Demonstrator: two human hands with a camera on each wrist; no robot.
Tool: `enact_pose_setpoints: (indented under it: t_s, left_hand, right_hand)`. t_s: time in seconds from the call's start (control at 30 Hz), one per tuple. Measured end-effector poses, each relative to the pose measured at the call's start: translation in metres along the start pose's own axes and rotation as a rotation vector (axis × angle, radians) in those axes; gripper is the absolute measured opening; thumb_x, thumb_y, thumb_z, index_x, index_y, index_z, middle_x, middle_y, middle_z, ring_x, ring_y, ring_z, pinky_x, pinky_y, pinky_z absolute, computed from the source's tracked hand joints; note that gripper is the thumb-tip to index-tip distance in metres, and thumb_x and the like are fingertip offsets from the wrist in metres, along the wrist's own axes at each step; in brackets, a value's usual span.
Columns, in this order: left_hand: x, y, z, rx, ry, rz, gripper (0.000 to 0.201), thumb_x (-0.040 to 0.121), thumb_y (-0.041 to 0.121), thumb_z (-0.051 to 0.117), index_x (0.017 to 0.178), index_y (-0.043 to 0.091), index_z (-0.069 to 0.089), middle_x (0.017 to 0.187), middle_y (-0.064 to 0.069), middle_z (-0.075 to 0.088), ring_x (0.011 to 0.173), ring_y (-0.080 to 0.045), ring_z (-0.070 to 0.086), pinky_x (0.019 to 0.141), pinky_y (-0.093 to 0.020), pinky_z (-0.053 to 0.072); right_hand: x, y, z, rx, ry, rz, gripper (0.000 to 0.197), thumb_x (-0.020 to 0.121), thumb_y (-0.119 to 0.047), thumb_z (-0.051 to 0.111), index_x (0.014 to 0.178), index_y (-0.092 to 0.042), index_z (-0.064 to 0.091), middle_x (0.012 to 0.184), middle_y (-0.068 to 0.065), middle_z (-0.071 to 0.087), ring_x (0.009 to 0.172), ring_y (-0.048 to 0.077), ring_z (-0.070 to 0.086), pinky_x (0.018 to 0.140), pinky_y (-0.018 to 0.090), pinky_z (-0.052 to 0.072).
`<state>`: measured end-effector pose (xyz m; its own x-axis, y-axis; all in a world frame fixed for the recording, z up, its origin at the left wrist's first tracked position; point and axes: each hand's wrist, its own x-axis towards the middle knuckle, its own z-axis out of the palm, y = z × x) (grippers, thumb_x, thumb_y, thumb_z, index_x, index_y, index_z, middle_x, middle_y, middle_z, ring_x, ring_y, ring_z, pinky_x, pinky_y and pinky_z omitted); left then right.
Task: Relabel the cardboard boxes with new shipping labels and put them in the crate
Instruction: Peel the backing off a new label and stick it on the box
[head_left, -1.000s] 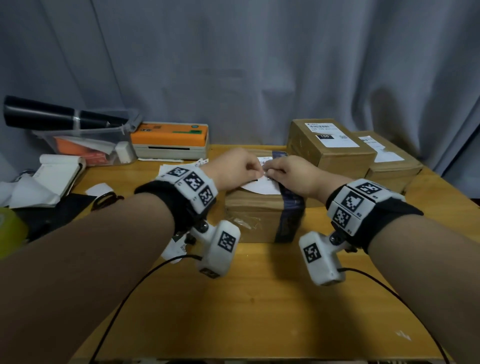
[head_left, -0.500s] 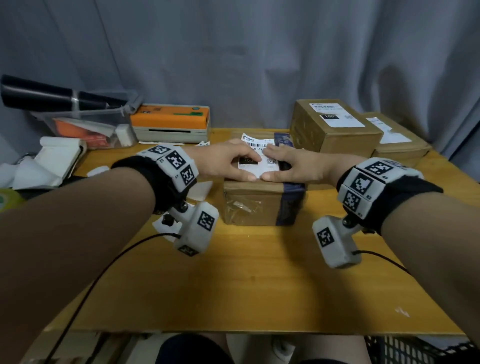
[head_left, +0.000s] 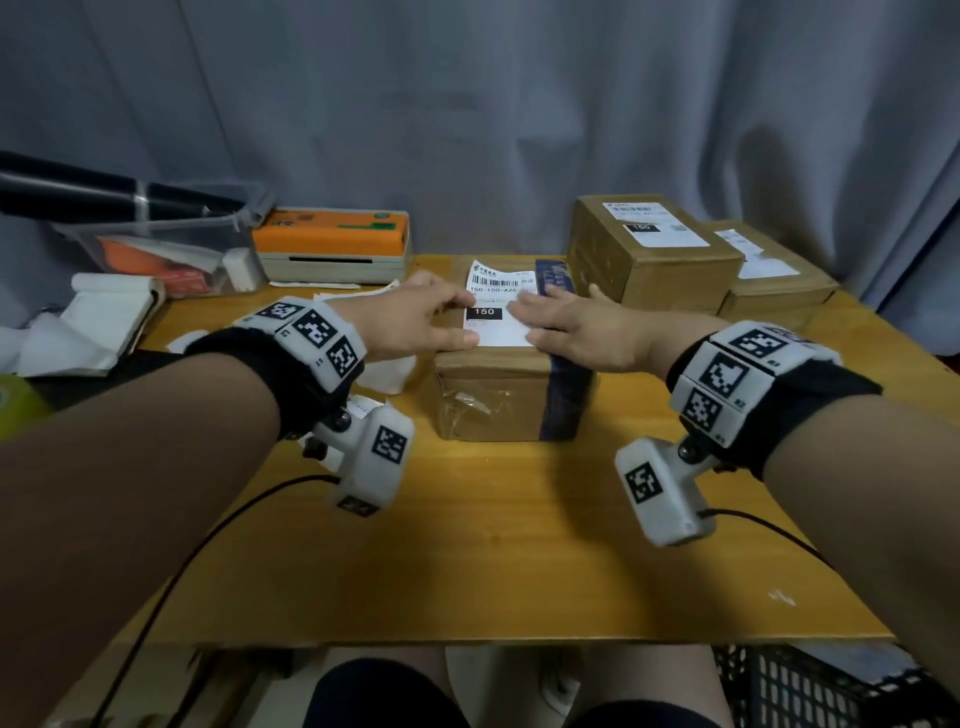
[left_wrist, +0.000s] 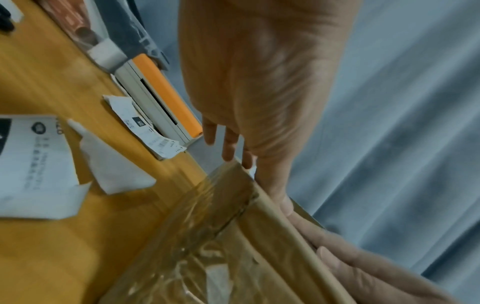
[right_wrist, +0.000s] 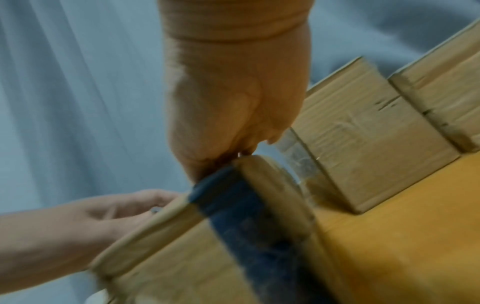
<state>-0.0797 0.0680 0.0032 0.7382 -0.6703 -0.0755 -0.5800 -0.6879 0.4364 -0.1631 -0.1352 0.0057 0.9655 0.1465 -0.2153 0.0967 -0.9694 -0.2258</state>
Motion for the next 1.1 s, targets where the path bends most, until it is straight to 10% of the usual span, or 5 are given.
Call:
enact_pose_setpoints:
  t_s: [0.17, 0.43, 0.67, 0.87, 1.1]
  left_hand:
    - [0.001, -0.001, 0.006, -0.058, 0.159, 0.017, 0.036, 0.095, 0.022, 0.053, 0.13, 0.018, 0.054, 0.13, -0.006, 0.044, 0.116, -0.017, 0.047, 0.099, -0.022, 0.031]
    - [0.0, 0.003, 0.007, -0.073, 0.22, -0.005, 0.021, 0.091, 0.021, 0.059, 0.111, 0.017, 0.061, 0.122, -0.002, 0.052, 0.102, -0.015, 0.051, 0.092, -0.025, 0.039]
    - [-0.002, 0.003, 0.01, -0.145, 0.228, -0.034, 0.025, 0.092, 0.02, 0.057, 0.114, 0.01, 0.055, 0.115, -0.005, 0.058, 0.103, -0.018, 0.054, 0.092, -0.029, 0.042]
    - [0.001, 0.015, 0.008, -0.259, 0.128, -0.186, 0.026, 0.096, 0.023, 0.051, 0.12, 0.014, 0.046, 0.087, -0.003, 0.059, 0.074, -0.019, 0.058, 0.073, -0.037, 0.053]
    - [0.019, 0.042, 0.008, 0.034, 0.095, -0.182, 0.042, 0.1, 0.028, 0.04, 0.138, 0.009, 0.041, 0.137, -0.012, 0.051, 0.124, -0.029, 0.047, 0.09, -0.026, 0.036]
  right_hand:
    - [-0.006, -0.024, 0.014, -0.004, -0.024, -0.204, 0.049, 0.102, -0.038, 0.024, 0.15, -0.03, 0.016, 0.158, -0.012, 0.008, 0.146, 0.006, 0.0, 0.116, 0.045, -0.016]
    - [-0.006, -0.01, 0.002, -0.062, 0.009, 0.018, 0.054, 0.101, -0.045, 0.019, 0.151, -0.025, 0.012, 0.159, -0.009, 0.005, 0.147, 0.01, 0.0, 0.117, 0.04, -0.012]
    - [-0.003, -0.033, 0.018, -0.152, 0.018, -0.247, 0.083, 0.089, -0.048, 0.054, 0.151, -0.026, 0.004, 0.16, -0.006, 0.005, 0.147, 0.013, 0.001, 0.116, 0.041, -0.008]
    - [-0.017, 0.015, 0.006, -0.101, 0.05, -0.134, 0.081, 0.087, -0.036, 0.063, 0.15, -0.03, 0.012, 0.159, -0.012, 0.008, 0.147, 0.012, 0.004, 0.12, 0.041, -0.002]
    - [-0.004, -0.004, 0.015, -0.037, 0.198, 0.003, 0.076, 0.089, -0.029, 0.062, 0.15, -0.019, 0.019, 0.158, 0.001, 0.018, 0.146, 0.02, 0.016, 0.119, 0.032, 0.015]
